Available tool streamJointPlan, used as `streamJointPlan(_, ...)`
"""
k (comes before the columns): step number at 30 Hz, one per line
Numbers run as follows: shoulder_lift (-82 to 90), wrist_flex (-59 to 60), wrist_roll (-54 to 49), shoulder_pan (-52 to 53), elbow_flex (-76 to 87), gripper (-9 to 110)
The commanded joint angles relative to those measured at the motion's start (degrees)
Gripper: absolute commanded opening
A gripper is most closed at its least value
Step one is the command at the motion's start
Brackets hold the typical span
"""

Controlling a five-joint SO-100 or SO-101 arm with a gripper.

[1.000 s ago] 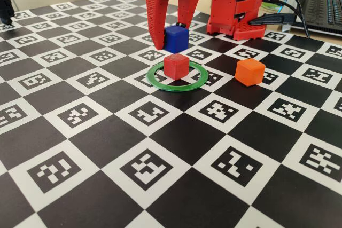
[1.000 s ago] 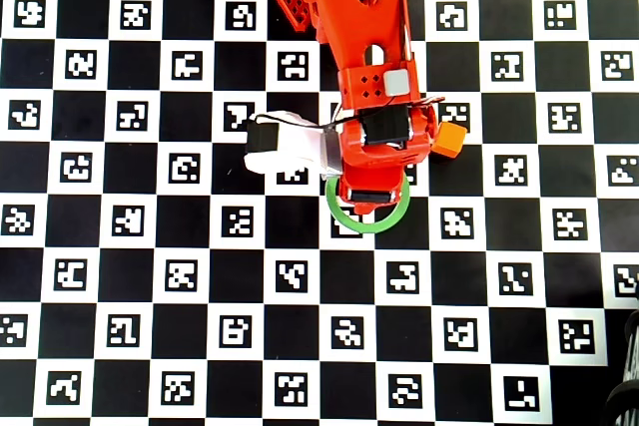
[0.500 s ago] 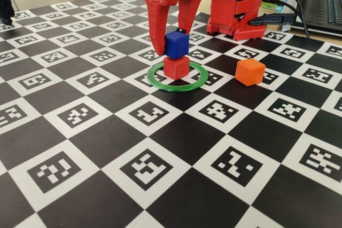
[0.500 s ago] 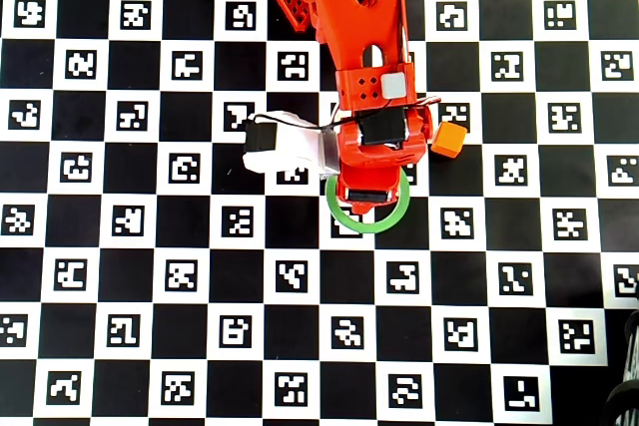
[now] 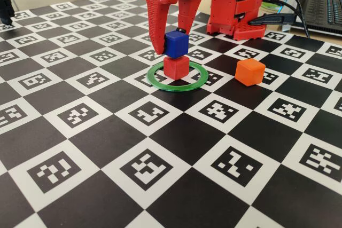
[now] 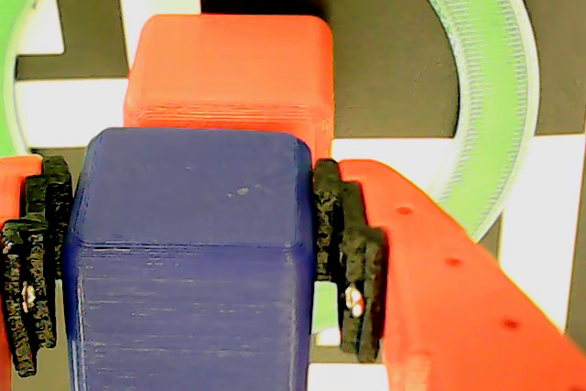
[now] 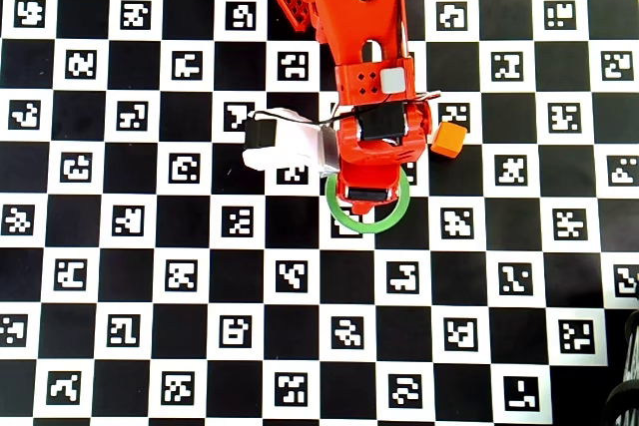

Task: Grab the red cube then put it in the green circle then put the blue cube on top and finally the orange cube on top

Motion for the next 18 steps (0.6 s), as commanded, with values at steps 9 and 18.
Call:
streamJointPlan(9,4.39,-0.7,0.09,-0.44,0.35,11)
streamJointPlan(18,4.22,-1.49,0.09,-0.79,1.23,11)
